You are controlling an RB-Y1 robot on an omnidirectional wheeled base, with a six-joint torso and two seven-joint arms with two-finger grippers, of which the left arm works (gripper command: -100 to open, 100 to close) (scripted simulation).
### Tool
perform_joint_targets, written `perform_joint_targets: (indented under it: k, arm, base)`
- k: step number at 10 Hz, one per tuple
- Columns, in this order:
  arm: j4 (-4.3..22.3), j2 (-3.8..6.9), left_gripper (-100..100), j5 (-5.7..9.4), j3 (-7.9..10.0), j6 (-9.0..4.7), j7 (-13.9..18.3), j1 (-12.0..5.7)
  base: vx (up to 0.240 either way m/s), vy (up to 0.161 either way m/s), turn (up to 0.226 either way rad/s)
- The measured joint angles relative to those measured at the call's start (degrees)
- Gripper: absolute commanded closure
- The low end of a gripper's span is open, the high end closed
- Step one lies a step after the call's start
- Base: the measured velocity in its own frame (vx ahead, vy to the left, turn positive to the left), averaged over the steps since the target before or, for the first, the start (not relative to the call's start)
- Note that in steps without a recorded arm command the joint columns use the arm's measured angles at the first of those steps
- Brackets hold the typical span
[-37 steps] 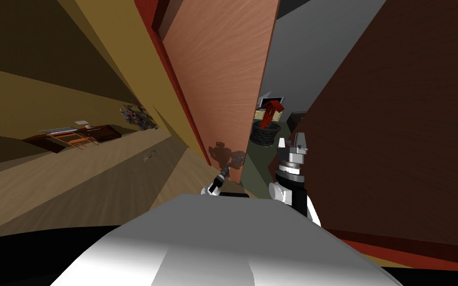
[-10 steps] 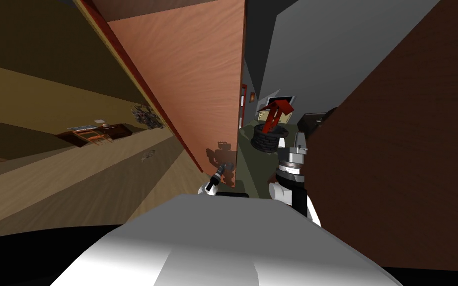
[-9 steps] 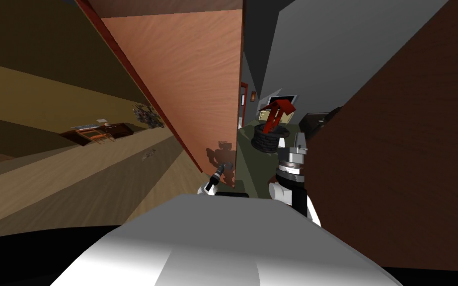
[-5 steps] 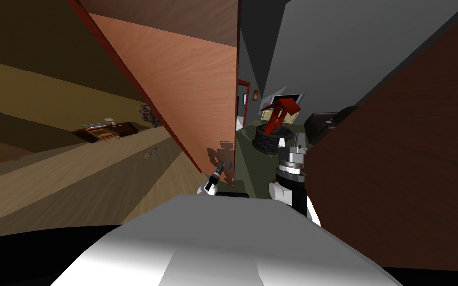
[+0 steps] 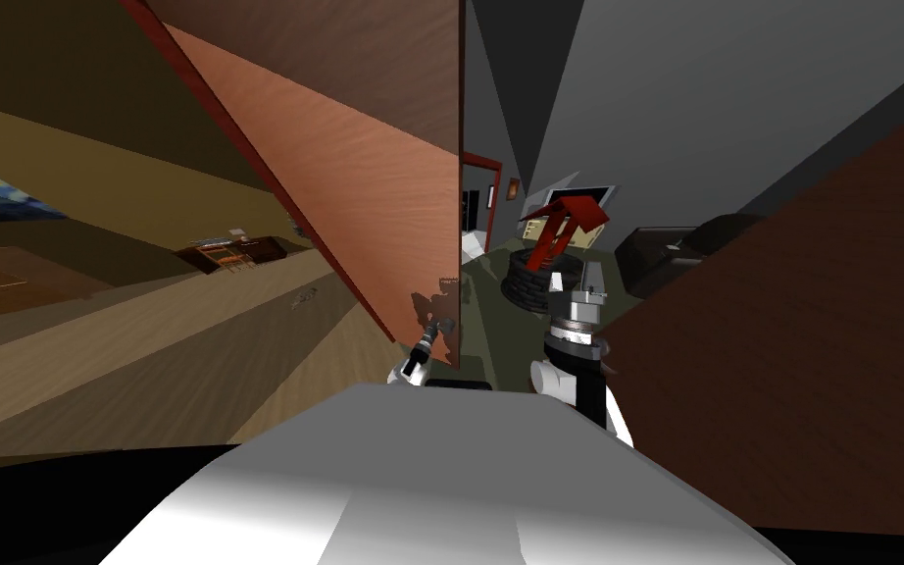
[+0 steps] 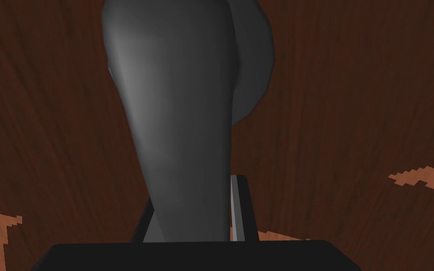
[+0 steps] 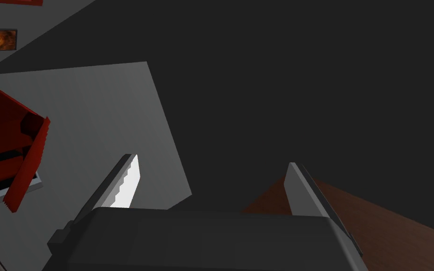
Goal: Push the door open
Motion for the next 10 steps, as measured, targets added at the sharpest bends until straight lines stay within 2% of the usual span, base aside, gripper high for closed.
perform_joint_targets:
  k: [4, 6, 9, 10]
  arm:
    - [0.59, -0.34, 100, 0.02, 2.34, -0.20, 0.19, -0.56]
    - [0.86, -0.20, 100, 0.20, 3.22, -0.44, 0.24, -0.98]
    - [1.55, 0.08, 100, 0.63, 3.97, -0.08, -0.62, -0.80]
    - [-0.61, 0.44, 100, 0.63, 3.95, 0.75, -0.61, 0.50]
  base:
    - [0.122, -0.140, 0.075]
    - [0.090, -0.038, 0.054]
    - [0.183, -0.082, 0.060]
    - [0.211, -0.079, 0.076]
